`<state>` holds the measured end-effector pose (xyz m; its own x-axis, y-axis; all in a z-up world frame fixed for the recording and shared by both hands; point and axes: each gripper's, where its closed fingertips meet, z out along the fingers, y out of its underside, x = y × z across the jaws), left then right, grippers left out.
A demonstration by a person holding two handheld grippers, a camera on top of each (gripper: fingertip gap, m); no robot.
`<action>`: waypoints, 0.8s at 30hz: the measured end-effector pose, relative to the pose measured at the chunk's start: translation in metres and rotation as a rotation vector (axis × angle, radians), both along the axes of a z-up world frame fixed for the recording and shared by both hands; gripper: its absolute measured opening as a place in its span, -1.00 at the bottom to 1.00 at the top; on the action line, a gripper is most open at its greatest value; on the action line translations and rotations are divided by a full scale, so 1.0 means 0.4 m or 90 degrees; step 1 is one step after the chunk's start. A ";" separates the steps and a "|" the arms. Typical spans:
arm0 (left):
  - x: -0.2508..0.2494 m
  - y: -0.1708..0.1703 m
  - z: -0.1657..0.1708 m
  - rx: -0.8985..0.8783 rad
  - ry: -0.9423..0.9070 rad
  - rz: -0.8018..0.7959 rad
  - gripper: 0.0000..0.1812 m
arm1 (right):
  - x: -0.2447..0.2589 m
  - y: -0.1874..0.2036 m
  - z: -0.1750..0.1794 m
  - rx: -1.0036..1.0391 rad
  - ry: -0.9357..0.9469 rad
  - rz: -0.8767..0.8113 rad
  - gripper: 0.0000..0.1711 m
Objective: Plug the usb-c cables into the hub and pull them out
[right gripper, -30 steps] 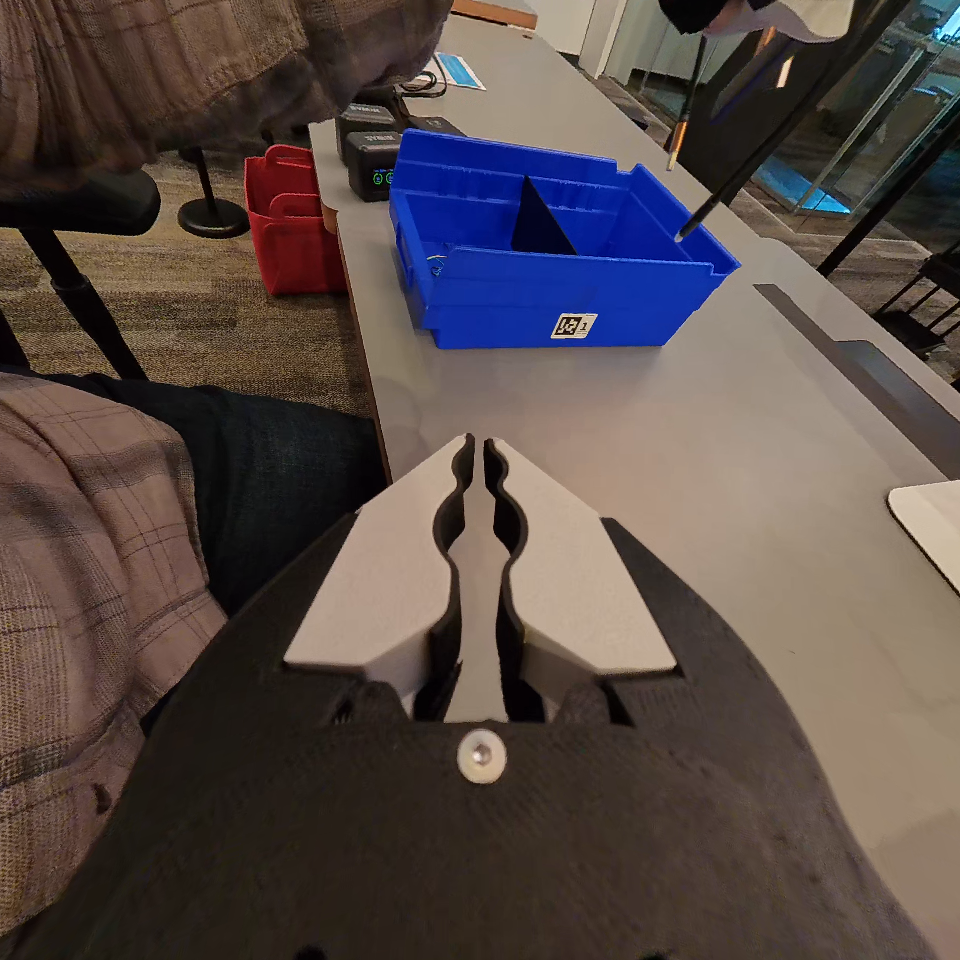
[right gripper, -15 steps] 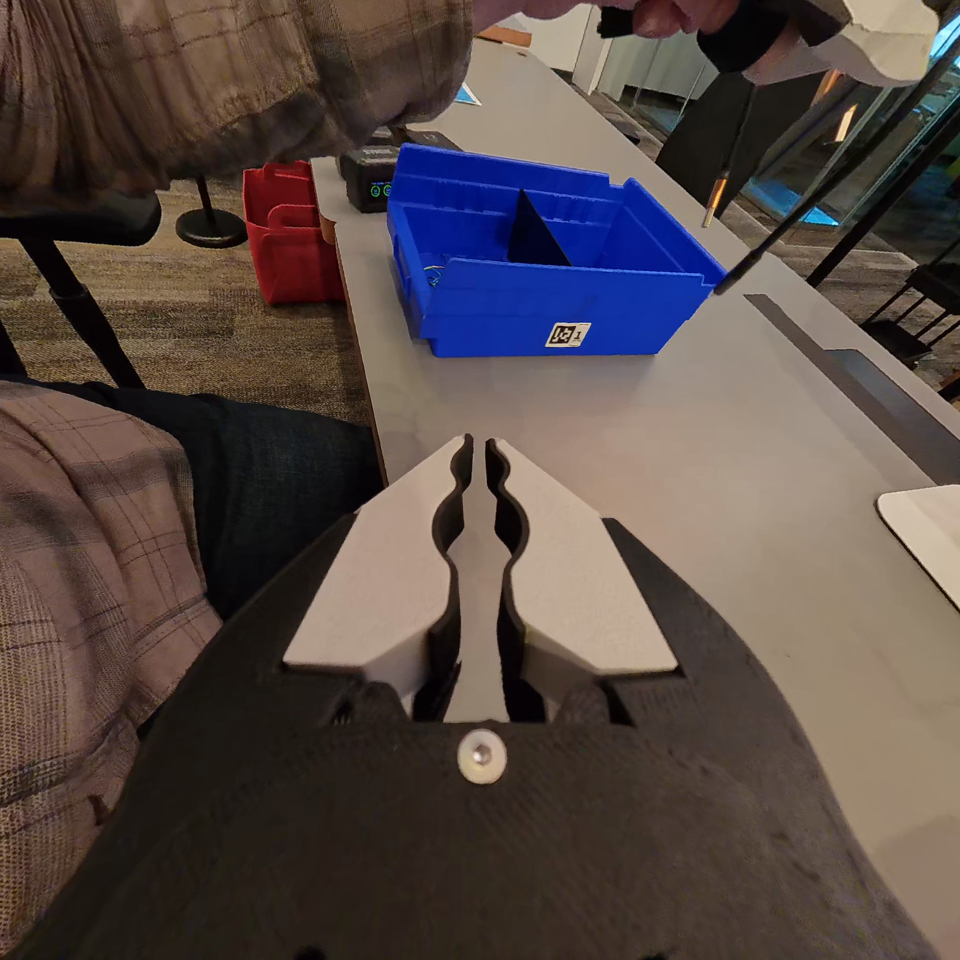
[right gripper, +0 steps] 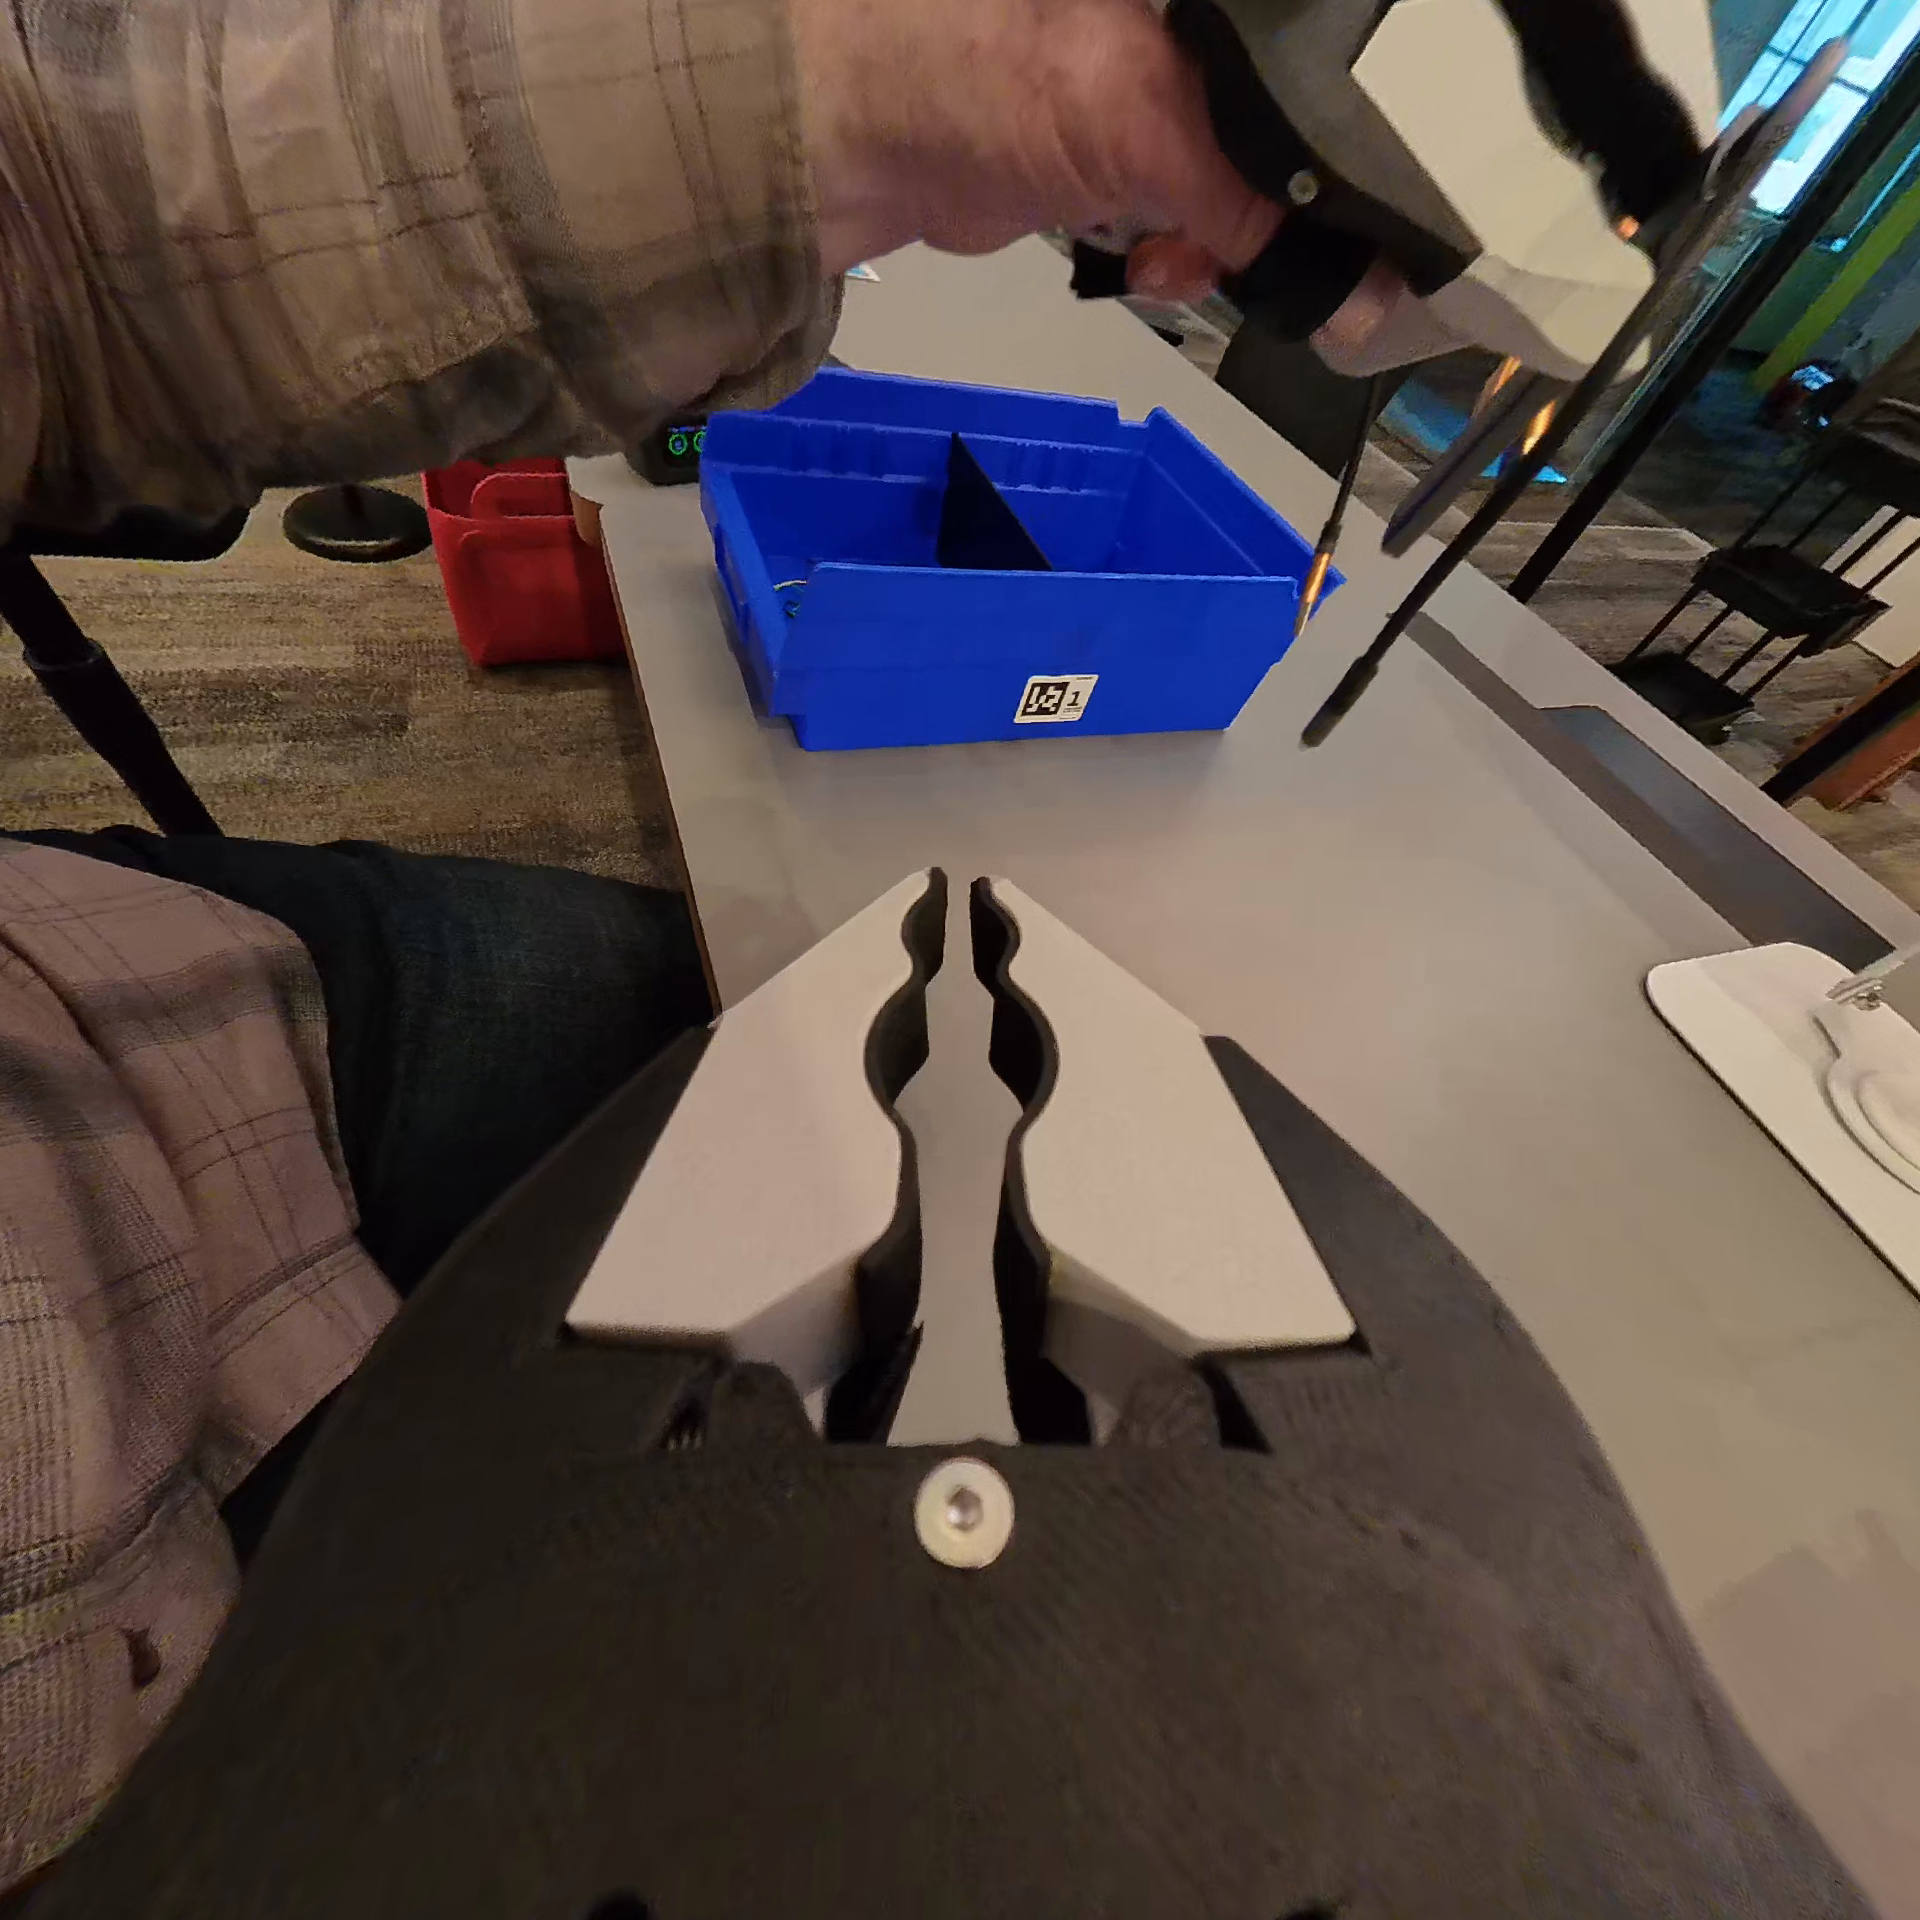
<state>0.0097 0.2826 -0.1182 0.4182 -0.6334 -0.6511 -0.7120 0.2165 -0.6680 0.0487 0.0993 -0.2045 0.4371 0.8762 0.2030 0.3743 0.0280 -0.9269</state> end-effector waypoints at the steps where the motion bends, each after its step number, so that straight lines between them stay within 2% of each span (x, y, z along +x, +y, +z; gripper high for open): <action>1: 0.005 -0.003 -0.005 -0.005 -0.004 -0.005 -0.75 | 0.004 0.003 0.003 0.002 0.003 -0.004 -0.98; 16: 0.073 -0.051 -0.071 -0.081 -0.071 -0.102 -0.75 | 0.070 0.050 0.047 0.020 0.047 -0.070 -0.99; 24: 0.104 -0.112 -0.062 -0.133 -0.149 -0.215 -0.75 | 0.126 0.096 0.089 0.040 0.082 -0.122 -0.99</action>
<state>0.0515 0.2377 -0.1430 0.2865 -0.8672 -0.4073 -0.4502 0.2534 -0.8562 0.0990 0.1378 -0.1688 0.6202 0.7621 0.1861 0.2569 0.0268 -0.9661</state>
